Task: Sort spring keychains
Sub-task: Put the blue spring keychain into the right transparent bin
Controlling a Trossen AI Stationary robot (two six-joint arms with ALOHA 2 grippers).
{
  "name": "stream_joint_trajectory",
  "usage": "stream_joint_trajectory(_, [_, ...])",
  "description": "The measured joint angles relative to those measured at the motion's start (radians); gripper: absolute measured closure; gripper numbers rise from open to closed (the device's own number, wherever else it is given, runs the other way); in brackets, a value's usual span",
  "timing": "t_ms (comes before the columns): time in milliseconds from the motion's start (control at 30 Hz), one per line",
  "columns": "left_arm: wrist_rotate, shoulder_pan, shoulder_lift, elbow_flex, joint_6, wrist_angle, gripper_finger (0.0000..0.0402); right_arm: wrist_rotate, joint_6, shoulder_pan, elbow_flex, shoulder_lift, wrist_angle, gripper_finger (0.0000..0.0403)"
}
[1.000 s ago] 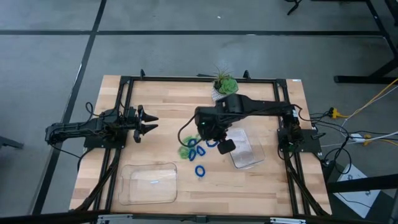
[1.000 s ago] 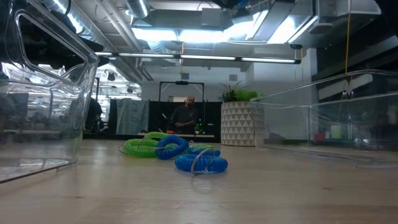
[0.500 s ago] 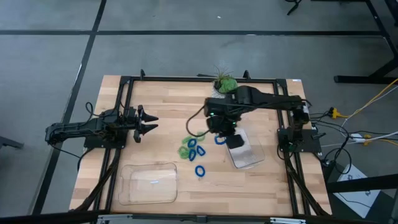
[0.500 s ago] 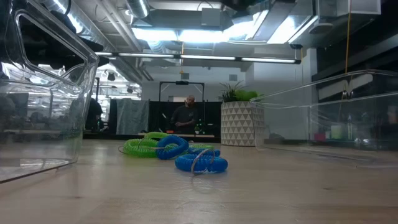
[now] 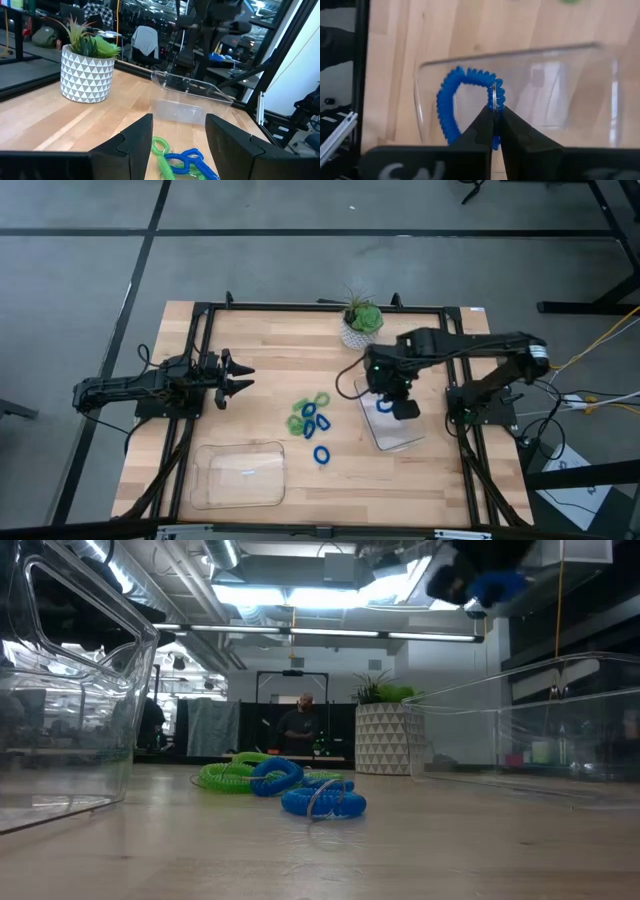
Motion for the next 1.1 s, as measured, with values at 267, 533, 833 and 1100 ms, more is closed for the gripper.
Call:
stream_joint_trajectory(267, [0.0,0.0,0.0,0.0,0.0,0.0,0.0224,0.012,0.012,-0.001,-0.248,-0.065,0.142,0.0383])
stream_joint_trajectory(533, [0.0,0.0,0.0,0.0,0.0,0.0,0.0224,0.089,0.012,-0.001,-0.44,-0.065,0.38,0.0381])
stream_joint_trajectory(833, [0.0,0.0,0.0,0.0,0.0,0.0,0.0224,0.198,0.012,-0.001,-0.551,-0.065,0.489,0.0378])
stream_joint_trajectory(1100, [0.0,0.0,0.0,0.0,0.0,0.0,0.0224,0.331,0.029,-0.001,-0.554,-0.065,0.546,0.0365])
